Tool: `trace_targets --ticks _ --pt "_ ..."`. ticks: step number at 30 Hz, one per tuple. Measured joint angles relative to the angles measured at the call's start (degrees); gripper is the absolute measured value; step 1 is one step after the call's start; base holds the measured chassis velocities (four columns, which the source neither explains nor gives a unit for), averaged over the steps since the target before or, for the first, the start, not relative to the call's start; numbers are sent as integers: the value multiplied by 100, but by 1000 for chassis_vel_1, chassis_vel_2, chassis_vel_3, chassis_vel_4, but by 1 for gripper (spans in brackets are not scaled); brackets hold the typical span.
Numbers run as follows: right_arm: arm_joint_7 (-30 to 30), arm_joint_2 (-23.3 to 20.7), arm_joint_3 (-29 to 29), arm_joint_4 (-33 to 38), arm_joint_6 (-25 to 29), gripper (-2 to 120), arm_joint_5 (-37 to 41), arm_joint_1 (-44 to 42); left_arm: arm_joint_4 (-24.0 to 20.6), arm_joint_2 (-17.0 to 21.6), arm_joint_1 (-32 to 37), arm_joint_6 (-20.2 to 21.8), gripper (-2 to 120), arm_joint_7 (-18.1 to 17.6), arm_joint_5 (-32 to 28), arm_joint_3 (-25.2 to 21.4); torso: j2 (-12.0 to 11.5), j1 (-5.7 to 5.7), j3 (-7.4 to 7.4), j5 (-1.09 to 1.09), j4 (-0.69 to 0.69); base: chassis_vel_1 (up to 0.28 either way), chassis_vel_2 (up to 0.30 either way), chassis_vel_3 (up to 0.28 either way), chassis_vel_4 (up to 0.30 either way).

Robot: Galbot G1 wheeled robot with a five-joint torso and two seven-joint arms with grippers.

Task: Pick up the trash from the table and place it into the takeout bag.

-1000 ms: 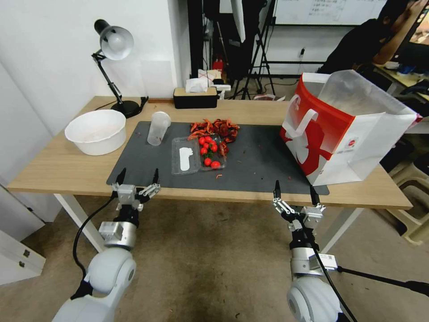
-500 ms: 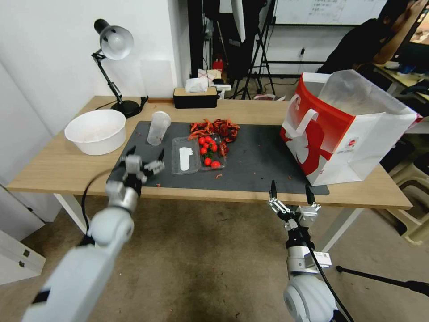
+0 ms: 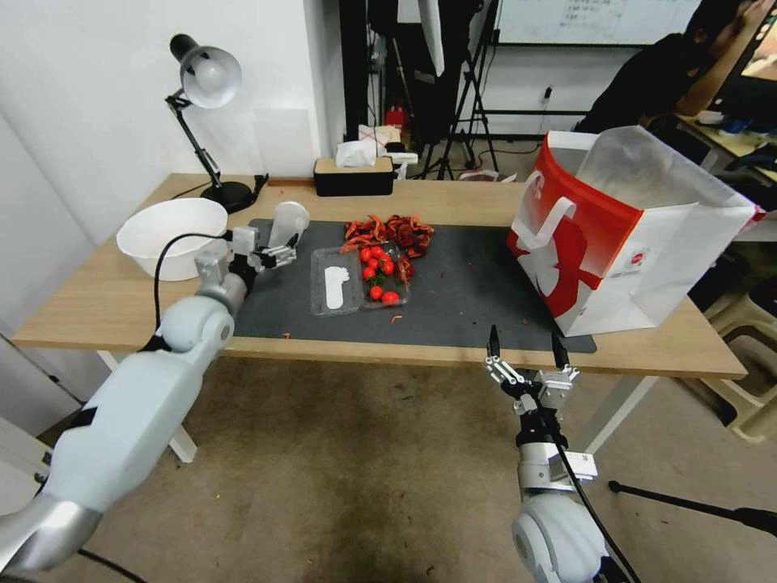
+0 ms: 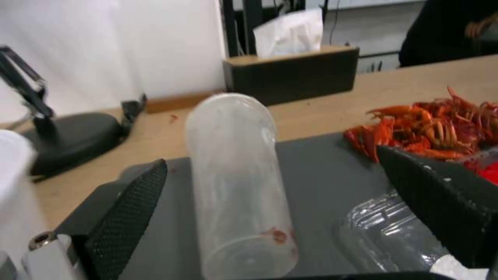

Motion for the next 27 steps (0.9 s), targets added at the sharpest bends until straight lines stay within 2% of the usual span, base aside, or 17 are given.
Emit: trace_targets --ticks 3,4,8,12,18,21,22,27 --pt "5 -4 26 0 -1 100 7 -7 427 -96 -344 199 100 65 61 266 0 0 0 0 -1 0 0 0 0" --pt "5 -4 26 0 -1 100 7 -7 427 -96 -344 199 100 65 61 266 0 0 0 0 -1 0 0 0 0" --pt "15 -9 65 2 7 100 16 -34 910 -206 -661 286 100 90 292 467 0 0 0 0 0 0 0 0 0" --pt "24 -7 80 2 22 100 21 -40 1115 -261 -769 351 100 78 379 538 0 0 0 0 0 0 0 0 0" --pt "30 0 83 -2 24 100 23 -31 1176 -291 -823 482 97 31 407 565 0 -1 -1 0 0 0 0 0 0" --pt "32 6 82 -14 28 100 22 -29 1176 -294 -819 515 82 3 422 566 0 -1 -1 0 0 0 0 0 0" --pt "32 6 82 -14 28 100 22 -29 1176 -294 -819 515 82 3 422 566 0 -1 -1 0 0 0 0 0 0" --pt "34 5 81 -17 39 100 20 -36 1163 -286 -781 511 64 -4 434 550 0 -1 -1 0 0 0 0 0 0"
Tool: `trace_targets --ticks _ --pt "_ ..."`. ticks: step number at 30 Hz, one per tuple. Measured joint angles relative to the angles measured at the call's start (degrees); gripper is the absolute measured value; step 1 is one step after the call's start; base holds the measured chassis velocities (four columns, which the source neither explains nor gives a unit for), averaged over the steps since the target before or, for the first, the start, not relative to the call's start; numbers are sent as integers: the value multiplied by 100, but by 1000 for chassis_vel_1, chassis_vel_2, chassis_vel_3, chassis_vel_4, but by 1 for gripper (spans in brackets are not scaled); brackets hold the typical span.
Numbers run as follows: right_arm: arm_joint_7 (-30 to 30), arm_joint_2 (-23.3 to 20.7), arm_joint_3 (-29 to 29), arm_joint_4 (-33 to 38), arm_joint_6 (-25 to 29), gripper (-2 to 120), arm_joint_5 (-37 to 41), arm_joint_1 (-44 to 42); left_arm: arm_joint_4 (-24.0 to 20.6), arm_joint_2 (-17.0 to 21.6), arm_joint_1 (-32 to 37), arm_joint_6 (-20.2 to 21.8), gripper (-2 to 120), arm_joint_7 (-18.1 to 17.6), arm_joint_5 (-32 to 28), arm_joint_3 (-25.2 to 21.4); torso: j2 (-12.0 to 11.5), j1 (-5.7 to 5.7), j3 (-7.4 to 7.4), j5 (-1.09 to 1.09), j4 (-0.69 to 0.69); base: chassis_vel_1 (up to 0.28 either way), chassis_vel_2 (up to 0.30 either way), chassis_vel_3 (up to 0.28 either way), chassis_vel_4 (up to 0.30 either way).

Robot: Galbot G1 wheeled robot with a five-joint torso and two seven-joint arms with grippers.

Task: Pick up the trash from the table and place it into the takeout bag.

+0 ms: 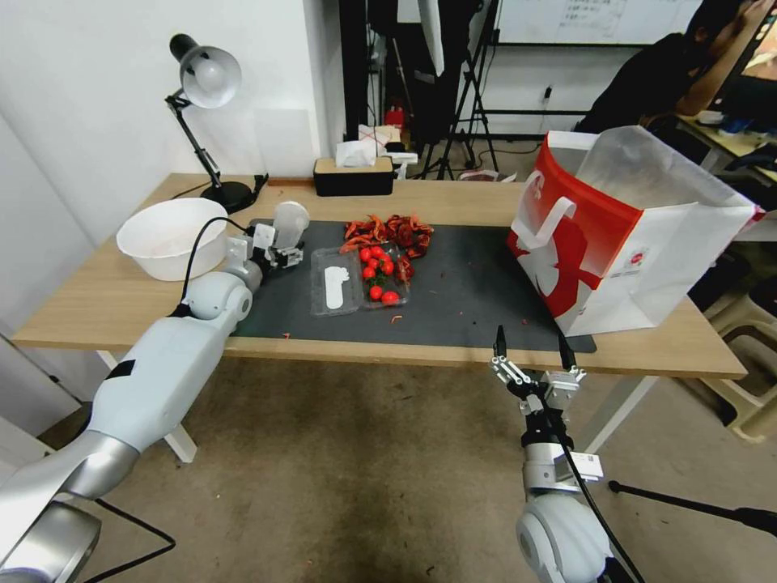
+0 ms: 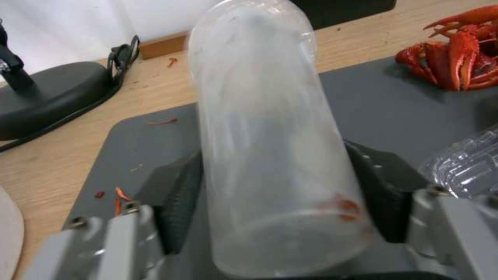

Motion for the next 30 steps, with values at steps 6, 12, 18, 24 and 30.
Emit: trace_targets --ticks 6,12,18,24,30 --pt "2 0 -4 2 8 100 -8 -13 -24 33 27 -80 50 12 16 -3 0 0 0 0 0 0 0 0 0" --pt "5 1 -5 6 17 100 -13 -20 -135 89 -44 -735 50 291 21 92 0 0 0 0 1 0 0 0 0" --pt "9 9 -7 19 24 100 -24 -26 -255 26 -446 -1695 50 1021 -388 425 0 0 0 1 0 0 0 0 0" --pt "21 -10 23 34 45 100 -27 -56 -372 -294 -1338 -2138 50 1611 -965 1189 0 0 0 2 -1 0 0 0 0" --pt "29 -11 63 61 57 100 -29 -89 -375 -622 -2134 -2243 50 1706 -1369 2156 1 0 0 3 -2 0 0 0 0"
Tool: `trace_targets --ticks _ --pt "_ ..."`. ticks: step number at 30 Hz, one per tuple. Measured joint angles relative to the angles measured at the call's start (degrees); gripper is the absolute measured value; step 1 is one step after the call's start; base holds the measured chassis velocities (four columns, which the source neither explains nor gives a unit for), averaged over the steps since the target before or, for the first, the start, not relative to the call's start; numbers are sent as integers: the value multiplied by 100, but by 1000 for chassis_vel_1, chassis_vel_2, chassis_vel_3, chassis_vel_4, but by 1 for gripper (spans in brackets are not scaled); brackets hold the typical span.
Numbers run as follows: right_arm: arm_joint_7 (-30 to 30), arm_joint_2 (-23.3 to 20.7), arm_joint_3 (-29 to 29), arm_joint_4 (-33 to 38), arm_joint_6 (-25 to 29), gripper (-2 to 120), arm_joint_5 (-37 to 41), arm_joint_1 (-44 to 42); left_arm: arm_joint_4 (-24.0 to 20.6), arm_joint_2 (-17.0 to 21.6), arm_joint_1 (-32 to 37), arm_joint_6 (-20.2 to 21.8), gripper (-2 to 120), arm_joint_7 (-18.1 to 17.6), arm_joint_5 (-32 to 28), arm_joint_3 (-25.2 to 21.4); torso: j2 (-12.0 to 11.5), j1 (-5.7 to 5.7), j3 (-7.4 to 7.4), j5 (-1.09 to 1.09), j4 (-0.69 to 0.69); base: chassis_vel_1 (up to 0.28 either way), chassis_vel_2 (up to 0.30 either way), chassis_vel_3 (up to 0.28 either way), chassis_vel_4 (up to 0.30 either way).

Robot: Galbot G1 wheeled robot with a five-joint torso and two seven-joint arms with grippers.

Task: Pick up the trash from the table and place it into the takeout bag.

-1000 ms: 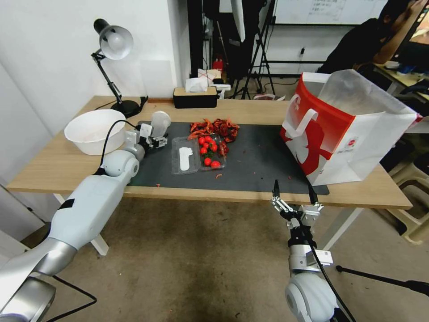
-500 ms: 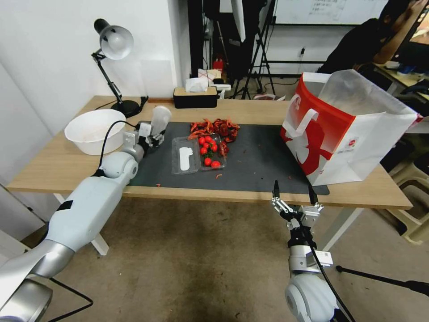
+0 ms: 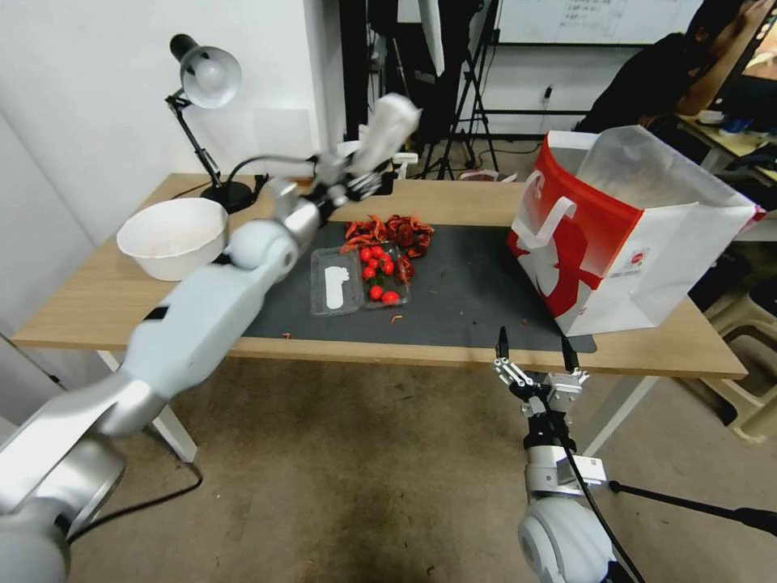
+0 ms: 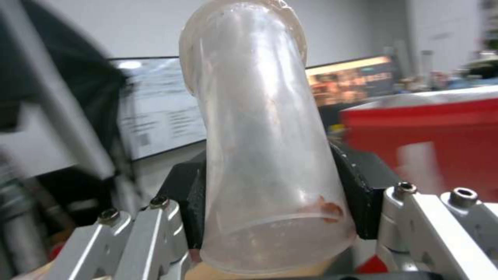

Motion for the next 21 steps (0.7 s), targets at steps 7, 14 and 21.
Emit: trace_targets --ticks 7,14,21 --pt "6 31 17 34 -5 100 -10 1 114 -570 -765 -7 50 23 -303 830 0 0 0 -1 1 0 0 0 0" --pt "21 50 35 51 -12 100 -22 -2 484 -1272 -1407 7 50 15 -503 1325 0 0 0 -1 2 0 0 0 0" --pt "37 87 53 58 -10 100 -23 -7 1083 -2018 -1804 -32 50 84 -595 1806 0 0 0 0 -1 0 0 0 0"
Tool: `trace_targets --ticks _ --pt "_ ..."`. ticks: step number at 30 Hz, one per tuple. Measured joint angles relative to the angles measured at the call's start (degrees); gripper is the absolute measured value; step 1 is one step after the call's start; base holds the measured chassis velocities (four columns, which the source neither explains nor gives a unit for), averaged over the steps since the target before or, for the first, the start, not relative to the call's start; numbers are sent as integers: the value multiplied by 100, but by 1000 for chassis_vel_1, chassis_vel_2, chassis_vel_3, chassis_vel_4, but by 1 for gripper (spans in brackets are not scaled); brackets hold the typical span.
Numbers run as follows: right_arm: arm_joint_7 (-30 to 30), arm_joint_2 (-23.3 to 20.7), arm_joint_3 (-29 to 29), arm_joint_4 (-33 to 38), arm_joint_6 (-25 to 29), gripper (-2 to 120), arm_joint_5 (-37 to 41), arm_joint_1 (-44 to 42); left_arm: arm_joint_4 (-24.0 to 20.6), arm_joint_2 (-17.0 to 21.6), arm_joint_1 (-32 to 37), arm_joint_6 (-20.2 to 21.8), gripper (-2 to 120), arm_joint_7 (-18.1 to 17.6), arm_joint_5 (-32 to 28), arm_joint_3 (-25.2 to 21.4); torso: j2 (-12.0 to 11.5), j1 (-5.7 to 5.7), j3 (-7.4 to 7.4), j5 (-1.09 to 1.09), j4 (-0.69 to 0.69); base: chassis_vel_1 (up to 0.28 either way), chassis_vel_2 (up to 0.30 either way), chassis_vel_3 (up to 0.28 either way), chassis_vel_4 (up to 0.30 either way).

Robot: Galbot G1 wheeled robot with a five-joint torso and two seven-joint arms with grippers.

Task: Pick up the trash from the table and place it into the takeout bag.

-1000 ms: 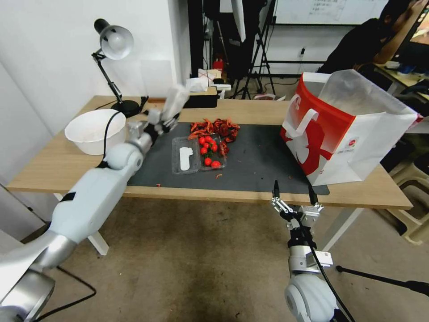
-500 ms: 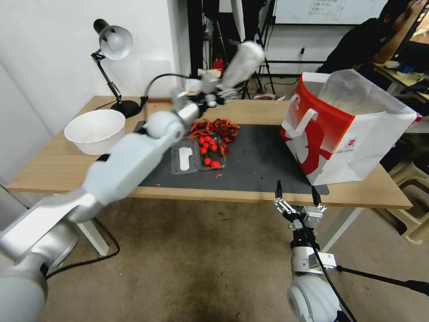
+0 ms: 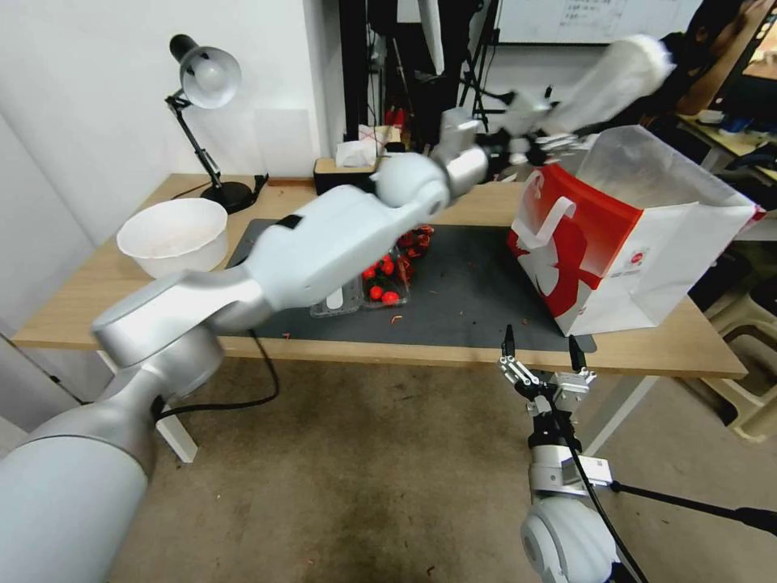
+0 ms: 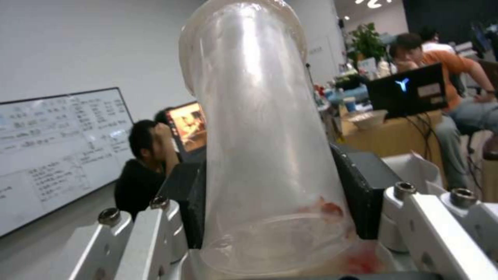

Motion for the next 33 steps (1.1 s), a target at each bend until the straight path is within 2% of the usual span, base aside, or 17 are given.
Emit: trace_targets --ticks 3,10,12,13,15,19,21,23,28,31,32,33 --pt "2 8 0 0 1 100 -1 1 95 -91 -21 -26 50 35 -1 206 0 0 0 -2 3 0 0 0 0" --pt "3 29 0 -10 13 100 -3 6 232 -240 48 -131 52 46 102 321 0 0 0 -2 2 0 0 0 0" --pt "5 31 -1 -10 15 100 -3 6 286 -271 64 -154 60 37 136 309 0 0 1 -2 3 0 0 0 0" --pt "5 31 -1 -10 15 100 -3 6 286 -271 64 -154 60 37 136 309 0 0 1 -2 3 0 0 0 0" --pt "8 28 3 -9 18 100 -4 -1 320 -308 71 -164 74 11 150 245 0 0 0 -3 3 0 0 0 0" --pt "11 27 5 -8 18 100 -4 -4 349 -336 71 -164 82 -4 158 223 0 0 0 -2 3 0 0 0 0" --pt "13 27 7 5 19 100 -4 -7 390 -359 85 -167 93 -30 170 213 0 0 0 -2 2 0 0 0 0" --pt "19 23 15 21 18 100 -4 -11 386 -358 98 -168 99 -78 179 182 0 0 0 -3 2 0 0 0 0" --pt "27 14 27 33 19 100 0 -20 317 -305 100 -166 100 -172 175 3 0 0 0 -2 0 0 0 0 0" --pt "29 12 32 39 19 100 3 -25 240 -167 97 -143 100 -214 161 -135 0 0 0 -3 -1 0 0 0 0" --pt "30 11 34 44 19 100 5 -27 114 96 115 -104 100 -268 130 -259 0 0 0 -3 1 0 0 0 0" --pt "30 11 34 44 19 100 5 -27 114 96 115 -104 100 -268 130 -259 0 0 0 -3 1 0 0 0 0"
